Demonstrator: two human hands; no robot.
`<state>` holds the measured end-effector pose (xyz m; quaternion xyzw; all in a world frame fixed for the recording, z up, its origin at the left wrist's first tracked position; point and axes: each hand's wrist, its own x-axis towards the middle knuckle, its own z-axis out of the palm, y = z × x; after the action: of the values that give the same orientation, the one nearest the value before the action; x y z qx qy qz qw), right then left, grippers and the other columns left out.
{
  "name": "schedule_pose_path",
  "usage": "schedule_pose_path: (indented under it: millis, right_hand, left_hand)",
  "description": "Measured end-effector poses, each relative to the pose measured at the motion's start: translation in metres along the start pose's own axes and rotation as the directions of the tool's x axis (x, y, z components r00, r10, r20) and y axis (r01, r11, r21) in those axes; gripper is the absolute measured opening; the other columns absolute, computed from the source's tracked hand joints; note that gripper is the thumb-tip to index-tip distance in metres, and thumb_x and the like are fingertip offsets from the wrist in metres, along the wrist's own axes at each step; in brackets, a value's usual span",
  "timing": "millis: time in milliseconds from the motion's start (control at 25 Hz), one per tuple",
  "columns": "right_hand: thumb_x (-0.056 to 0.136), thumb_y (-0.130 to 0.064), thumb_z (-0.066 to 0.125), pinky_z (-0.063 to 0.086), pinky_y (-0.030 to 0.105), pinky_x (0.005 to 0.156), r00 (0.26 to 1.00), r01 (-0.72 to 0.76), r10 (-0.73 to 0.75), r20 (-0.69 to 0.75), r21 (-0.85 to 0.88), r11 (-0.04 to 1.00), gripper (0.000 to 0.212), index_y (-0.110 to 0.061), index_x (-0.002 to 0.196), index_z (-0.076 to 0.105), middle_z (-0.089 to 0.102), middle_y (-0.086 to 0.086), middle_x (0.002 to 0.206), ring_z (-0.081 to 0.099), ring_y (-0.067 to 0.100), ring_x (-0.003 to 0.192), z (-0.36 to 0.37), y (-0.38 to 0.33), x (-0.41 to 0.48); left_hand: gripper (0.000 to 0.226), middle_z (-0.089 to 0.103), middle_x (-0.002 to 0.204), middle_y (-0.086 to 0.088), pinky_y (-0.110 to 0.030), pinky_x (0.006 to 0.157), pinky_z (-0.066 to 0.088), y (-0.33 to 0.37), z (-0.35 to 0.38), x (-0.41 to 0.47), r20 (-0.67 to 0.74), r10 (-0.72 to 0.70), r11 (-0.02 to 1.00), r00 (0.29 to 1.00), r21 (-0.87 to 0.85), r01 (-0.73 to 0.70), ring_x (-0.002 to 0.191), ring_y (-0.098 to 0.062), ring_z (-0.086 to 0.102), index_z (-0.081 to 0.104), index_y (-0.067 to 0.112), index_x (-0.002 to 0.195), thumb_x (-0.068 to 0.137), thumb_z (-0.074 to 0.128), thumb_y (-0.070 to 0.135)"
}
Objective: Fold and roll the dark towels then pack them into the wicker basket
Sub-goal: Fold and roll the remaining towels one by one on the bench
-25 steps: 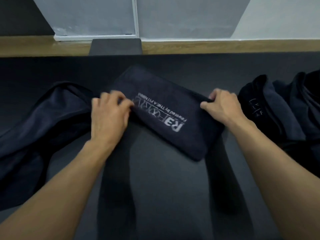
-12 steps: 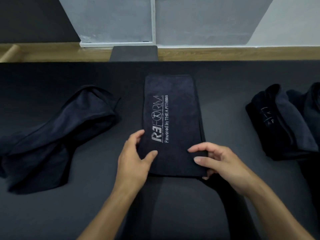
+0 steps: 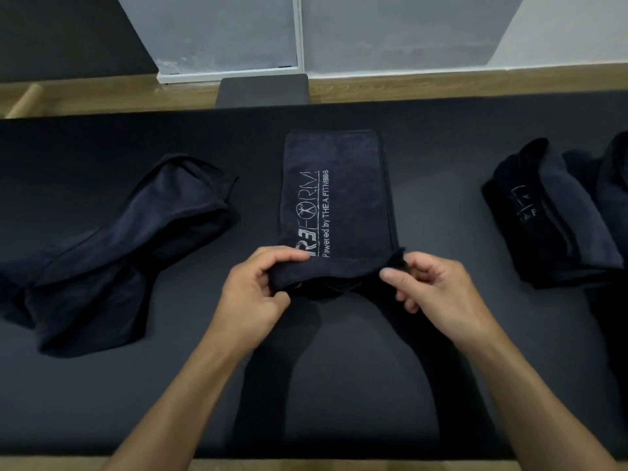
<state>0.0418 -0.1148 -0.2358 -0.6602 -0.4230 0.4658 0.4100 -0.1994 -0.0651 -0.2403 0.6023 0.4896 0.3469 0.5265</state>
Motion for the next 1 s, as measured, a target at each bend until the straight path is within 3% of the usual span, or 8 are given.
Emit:
schedule_pose_path:
  millis: [200,280,400,520,720,840,920,1000]
  right_hand:
    - [0.087,-0.037,0.071,0.036,0.02,0.045,0.996,-0.06,0.051,-0.07,-0.13,0.99,0.044,0.004,0.077,0.059,0.042,0.009,0.065,0.036,0.013,0.052,0.0,-0.003,0.001]
    - [0.087,-0.039,0.071,0.031,0.026,0.046,0.989,-0.101,0.088,-0.117,-0.108,0.989,0.051,-0.003,0.063,0.043,0.034,0.006,0.062,0.032,0.017,0.054,0.002,-0.003,0.004]
    - [0.086,-0.043,0.07,0.027,0.033,0.052,0.974,-0.154,0.138,-0.182,-0.074,0.985,0.051,-0.013,0.06,0.039,0.029,0.003,0.058,0.028,0.018,0.053,0.005,-0.002,0.008]
    - [0.084,-0.048,0.07,0.027,0.03,0.052,0.957,-0.213,0.172,-0.233,-0.166,0.963,0.051,-0.013,0.06,0.042,0.033,0.001,0.053,0.031,0.018,0.05,0.007,0.002,0.01]
    - [0.083,-0.048,0.07,0.037,0.029,0.051,0.937,-0.234,0.085,-0.338,-0.43,0.872,0.047,-0.008,0.067,0.051,0.053,-0.003,0.054,0.049,0.015,0.054,0.012,0.001,0.01]
    - [0.084,-0.023,0.075,0.04,0.029,0.063,0.894,0.026,-0.272,-0.356,-0.565,0.825,0.02,-0.015,0.08,0.057,0.054,-0.005,0.073,0.05,0.008,0.064,0.015,0.001,0.006]
    - [0.084,-0.004,0.07,0.046,0.029,0.072,0.753,0.393,-0.644,-0.136,-0.693,0.605,0.012,-0.014,0.088,0.064,0.058,-0.002,0.086,0.054,0.012,0.072,0.019,0.006,0.001]
    - [0.086,-0.012,0.071,0.045,0.032,0.089,0.634,0.598,-0.749,0.194,-0.736,0.316,0.016,-0.015,0.101,0.071,0.067,-0.001,0.103,0.061,0.018,0.096,0.021,0.015,-0.001]
  left_hand:
    - [0.065,0.066,0.111,0.015,-0.025,0.089,0.053,-0.011,-0.012,-0.003,0.008,0.2,0.874,0.98,0.451,-0.182,0.104,-0.006,0.065,0.071,0.026,0.112,0.071,0.061,-0.023]
    - [0.054,0.073,0.096,0.007,-0.031,0.082,0.057,-0.008,-0.015,-0.006,-0.037,0.143,0.89,0.989,0.442,-0.112,0.085,-0.012,0.07,0.072,0.032,0.105,0.079,0.064,-0.014]
    - [0.011,0.071,0.071,0.001,-0.036,0.071,0.059,-0.002,-0.013,-0.003,-0.057,-0.003,0.936,0.998,0.352,0.022,0.066,-0.014,0.071,0.072,0.031,0.083,0.086,0.074,0.021]
    - [0.03,0.067,0.065,-0.005,-0.029,0.061,0.054,0.004,-0.006,0.006,-0.106,-0.137,0.919,0.985,0.356,0.167,0.06,-0.018,0.067,0.065,0.014,0.072,0.09,0.068,0.038]
    - [0.026,0.058,0.043,0.005,-0.024,0.058,0.043,0.005,0.0,0.019,-0.22,-0.292,0.868,0.931,0.348,0.354,0.041,-0.01,0.056,0.065,0.014,0.072,0.089,0.069,0.034]
    - [0.022,0.052,0.036,0.008,-0.023,0.057,0.041,0.006,0.004,0.026,-0.276,-0.368,0.844,0.888,0.301,0.444,0.037,-0.008,0.055,0.067,0.014,0.072,0.086,0.07,0.031]
    - [0.022,0.051,0.035,0.006,-0.023,0.054,0.039,0.007,0.005,0.029,-0.276,-0.391,0.834,0.878,0.296,0.465,0.034,-0.008,0.053,0.067,0.013,0.071,0.084,0.072,0.03]
    - [0.021,0.051,0.035,0.005,-0.023,0.051,0.037,0.006,0.004,0.034,-0.256,-0.42,0.827,0.871,0.287,0.483,0.033,-0.009,0.051,0.067,0.013,0.071,0.083,0.073,0.03]
